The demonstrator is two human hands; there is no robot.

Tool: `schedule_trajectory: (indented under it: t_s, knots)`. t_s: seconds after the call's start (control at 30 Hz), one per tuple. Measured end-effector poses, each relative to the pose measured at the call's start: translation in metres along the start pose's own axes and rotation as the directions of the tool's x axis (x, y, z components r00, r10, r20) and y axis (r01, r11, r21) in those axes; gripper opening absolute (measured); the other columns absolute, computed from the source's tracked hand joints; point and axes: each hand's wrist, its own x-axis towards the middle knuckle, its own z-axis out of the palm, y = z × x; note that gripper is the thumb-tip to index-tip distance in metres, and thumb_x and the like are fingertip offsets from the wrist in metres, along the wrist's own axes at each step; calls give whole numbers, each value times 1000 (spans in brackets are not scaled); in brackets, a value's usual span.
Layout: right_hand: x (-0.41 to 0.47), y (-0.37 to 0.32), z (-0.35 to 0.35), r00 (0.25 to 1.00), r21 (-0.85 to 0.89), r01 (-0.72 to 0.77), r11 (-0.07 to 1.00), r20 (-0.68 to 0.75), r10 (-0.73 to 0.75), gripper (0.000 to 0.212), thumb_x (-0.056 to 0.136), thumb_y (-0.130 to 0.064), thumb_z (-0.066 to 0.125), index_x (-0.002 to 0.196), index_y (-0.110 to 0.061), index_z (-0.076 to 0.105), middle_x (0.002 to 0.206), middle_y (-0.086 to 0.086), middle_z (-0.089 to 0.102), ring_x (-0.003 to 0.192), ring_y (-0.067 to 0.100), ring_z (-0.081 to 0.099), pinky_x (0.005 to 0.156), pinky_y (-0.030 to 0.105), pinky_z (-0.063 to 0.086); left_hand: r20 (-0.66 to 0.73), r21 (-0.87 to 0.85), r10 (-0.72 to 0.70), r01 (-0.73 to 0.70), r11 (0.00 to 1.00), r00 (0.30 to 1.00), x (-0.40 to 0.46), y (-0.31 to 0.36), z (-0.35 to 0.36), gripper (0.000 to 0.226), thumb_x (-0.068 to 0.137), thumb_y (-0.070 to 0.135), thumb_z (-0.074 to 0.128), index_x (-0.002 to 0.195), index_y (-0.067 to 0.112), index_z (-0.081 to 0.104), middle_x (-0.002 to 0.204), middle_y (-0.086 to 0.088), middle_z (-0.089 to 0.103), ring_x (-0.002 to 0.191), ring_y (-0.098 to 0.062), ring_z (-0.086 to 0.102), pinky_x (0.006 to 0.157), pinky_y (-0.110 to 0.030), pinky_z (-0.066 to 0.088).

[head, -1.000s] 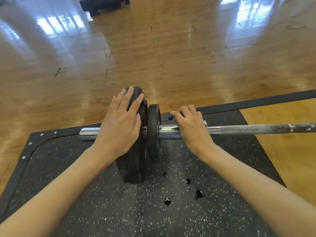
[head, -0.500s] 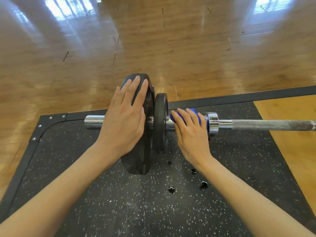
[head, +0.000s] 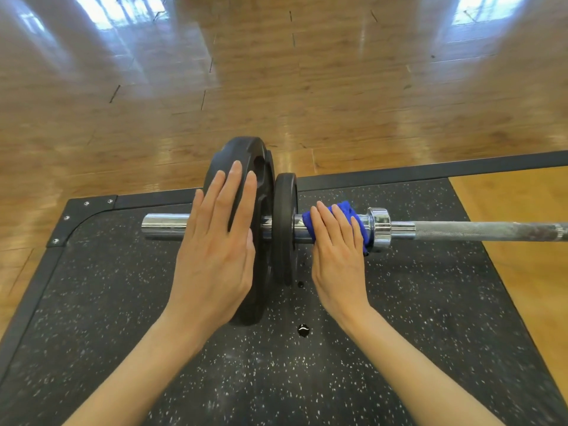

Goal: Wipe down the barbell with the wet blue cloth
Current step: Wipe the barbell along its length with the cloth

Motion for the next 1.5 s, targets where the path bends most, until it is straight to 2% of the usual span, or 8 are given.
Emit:
schedule_trajectory:
  t_s: [0.23, 0.37, 0.57, 0.73, 0.87, 1.03, 1.2, 1.5]
  knots:
    - [-23, -3, -7, 994, 16, 110, 994, 26, -110, 59, 91, -4, 38, 150, -7, 44, 156, 9, 43, 146, 30, 36, 122, 47, 19, 4, -37, -30, 30, 999, 1000, -35, 13, -6, 68, 97, 15, 35, 162, 11, 15, 169, -11, 14, 157, -27, 8, 127, -44, 5]
    - [-14, 23, -15, 960, -119, 279, 953, 20, -279, 42, 107, -24, 40, 145, -13, 54, 149, 4, 53, 136, 29, 50, 116, 45, 31, 21, -69, 13, -12, 998, 1000, -36, 15, -17, 67, 97, 22, 40, 160, 8, 21, 168, -9, 19, 157, -25, 7, 128, -41, 2]
    - [-14, -16, 2, 996, -6, 81, 997, -42, -81, 41, 106, -19, 39, 140, -5, 57, 140, 10, 59, 134, 33, 52, 117, 46, 31, 11, -72, 19, -18, 997, 1000, 13, 10, -24, 58, 102, 23, 36, 156, 1, 33, 164, -11, 31, 155, -26, 18, 128, -36, 1]
    - [-11, 9, -11, 995, -113, 90, 989, -26, -94, 41, 108, -22, 35, 138, -5, 58, 137, 9, 60, 133, 32, 52, 120, 47, 27, 36, 25, 38, -39, 999, 999, 25, 5, -12, 57, 97, 9, 38, 153, -2, 37, 160, -16, 37, 150, -31, 32, 126, -41, 13]
    - [-8, -20, 0, 999, 17, 36, 999, 18, -36, 38, 101, -9, 53, 138, -1, 55, 138, 12, 59, 135, 34, 49, 122, 46, 23, 27, 3, 31, -31, 1000, 999, 24, 3, -13, 61, 93, 5, 40, 153, 0, 37, 161, -13, 36, 150, -29, 31, 126, -35, 9]
    - [-2, 2, -10, 999, -114, 34, 993, 26, -31, 41, 108, -23, 32, 135, -6, 57, 133, 9, 60, 130, 33, 52, 123, 49, 22, 44, -40, 31, -30, 999, 999, 24, 3, -16, 58, 98, 12, 35, 155, 3, 35, 162, -10, 35, 152, -24, 28, 127, -32, 7]
    - [-2, -41, 7, 994, 65, -104, 992, -34, 106, 35, 102, -13, 42, 131, -6, 60, 128, 7, 62, 132, 32, 50, 124, 45, 20, 34, -142, -18, 23, 990, 999, 30, -1, -17, 54, 105, 27, 31, 155, 6, 37, 161, -5, 37, 151, -19, 29, 126, -26, 5]
    - [1, -46, 5, 993, 56, -115, 992, -3, 115, 35, 99, -17, 53, 133, -5, 58, 130, 6, 61, 135, 31, 48, 125, 41, 8, 6, -137, -82, 83, 987, 997, 38, 0, -14, 54, 105, 24, 28, 154, 6, 40, 159, -6, 40, 150, -18, 29, 123, -18, 1]
